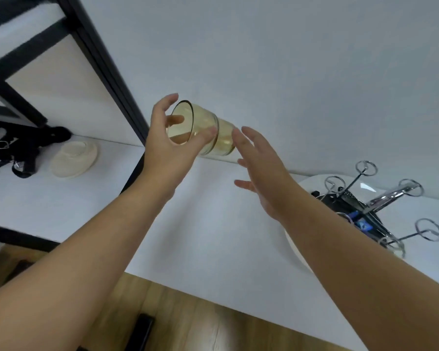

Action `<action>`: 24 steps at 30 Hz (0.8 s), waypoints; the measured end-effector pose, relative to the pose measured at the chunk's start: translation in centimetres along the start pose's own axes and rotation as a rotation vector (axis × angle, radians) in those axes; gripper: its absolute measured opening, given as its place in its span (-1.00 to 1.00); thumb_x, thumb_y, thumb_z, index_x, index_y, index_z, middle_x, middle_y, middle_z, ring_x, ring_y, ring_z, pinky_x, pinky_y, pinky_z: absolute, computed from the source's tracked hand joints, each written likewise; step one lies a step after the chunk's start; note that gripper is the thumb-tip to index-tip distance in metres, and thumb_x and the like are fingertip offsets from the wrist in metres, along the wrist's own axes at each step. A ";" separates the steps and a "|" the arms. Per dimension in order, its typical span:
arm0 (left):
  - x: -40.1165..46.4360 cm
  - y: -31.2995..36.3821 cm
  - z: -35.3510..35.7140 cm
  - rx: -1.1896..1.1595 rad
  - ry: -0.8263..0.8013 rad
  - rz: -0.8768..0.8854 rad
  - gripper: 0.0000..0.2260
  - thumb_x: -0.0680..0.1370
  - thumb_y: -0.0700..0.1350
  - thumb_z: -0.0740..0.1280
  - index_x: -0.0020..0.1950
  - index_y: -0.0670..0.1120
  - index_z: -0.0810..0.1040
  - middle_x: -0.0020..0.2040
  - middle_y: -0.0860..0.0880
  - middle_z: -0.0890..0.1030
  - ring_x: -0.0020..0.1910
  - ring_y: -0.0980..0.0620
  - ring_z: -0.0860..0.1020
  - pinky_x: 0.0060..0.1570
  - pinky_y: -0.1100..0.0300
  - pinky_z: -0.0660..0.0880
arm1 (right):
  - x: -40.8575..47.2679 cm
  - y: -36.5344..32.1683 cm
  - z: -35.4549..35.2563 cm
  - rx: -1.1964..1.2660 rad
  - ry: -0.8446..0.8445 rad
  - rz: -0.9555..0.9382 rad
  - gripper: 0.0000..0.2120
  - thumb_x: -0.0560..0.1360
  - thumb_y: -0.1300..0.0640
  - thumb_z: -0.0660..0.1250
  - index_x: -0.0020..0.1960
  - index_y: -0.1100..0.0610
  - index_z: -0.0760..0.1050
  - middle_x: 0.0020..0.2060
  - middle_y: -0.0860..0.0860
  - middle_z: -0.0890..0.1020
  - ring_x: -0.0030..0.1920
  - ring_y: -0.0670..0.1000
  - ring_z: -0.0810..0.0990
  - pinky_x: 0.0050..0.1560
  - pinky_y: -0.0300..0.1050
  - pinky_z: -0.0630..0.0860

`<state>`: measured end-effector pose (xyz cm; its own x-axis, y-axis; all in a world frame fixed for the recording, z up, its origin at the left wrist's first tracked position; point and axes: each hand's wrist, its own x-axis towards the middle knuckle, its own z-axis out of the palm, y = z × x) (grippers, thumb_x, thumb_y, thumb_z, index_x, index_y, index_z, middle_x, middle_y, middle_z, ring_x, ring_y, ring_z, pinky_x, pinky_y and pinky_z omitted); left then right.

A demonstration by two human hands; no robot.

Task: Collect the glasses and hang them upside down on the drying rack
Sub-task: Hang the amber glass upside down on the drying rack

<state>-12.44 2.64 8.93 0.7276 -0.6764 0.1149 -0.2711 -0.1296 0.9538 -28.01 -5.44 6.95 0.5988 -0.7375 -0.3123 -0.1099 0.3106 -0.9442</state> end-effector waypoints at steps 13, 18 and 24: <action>-16.1 11.5 10.5 -0.330 -0.179 0.099 -0.39 0.40 -0.01 0.59 0.37 0.24 0.44 0.26 0.08 0.55 0.12 0.05 0.69 0.07 0.00 0.67 | -14.7 -4.3 -12.6 0.523 -0.078 0.014 -0.52 0.62 -0.20 0.36 0.45 0.02 0.52 0.28 0.12 0.69 0.25 0.16 0.70 0.19 0.20 0.66; -19.9 13.8 13.4 -0.286 -0.294 0.134 -0.32 0.39 0.12 0.57 0.44 0.29 0.36 0.36 0.10 0.51 0.21 0.10 0.64 0.05 0.23 0.61 | -18.8 -4.9 -17.1 0.586 0.017 -0.015 -0.56 0.65 -0.10 0.37 0.43 0.12 0.53 0.24 0.18 0.71 0.21 0.19 0.72 0.12 0.16 0.69; -21.2 11.8 15.2 -0.175 -0.385 0.032 -0.50 0.57 0.19 0.31 0.51 0.29 0.34 0.41 0.18 0.47 0.33 0.25 0.52 0.17 0.40 0.43 | -20.9 -3.9 -21.9 0.434 0.214 -0.150 -0.59 0.59 -0.01 0.48 0.40 0.05 0.55 0.29 0.19 0.65 0.18 0.16 0.73 0.00 0.15 0.71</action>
<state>-40.60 4.44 13.55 0.4227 -0.9040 0.0646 -0.1542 -0.0015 0.9880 -57.53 -4.36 14.82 0.4016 -0.8854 -0.2338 0.3321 0.3788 -0.8638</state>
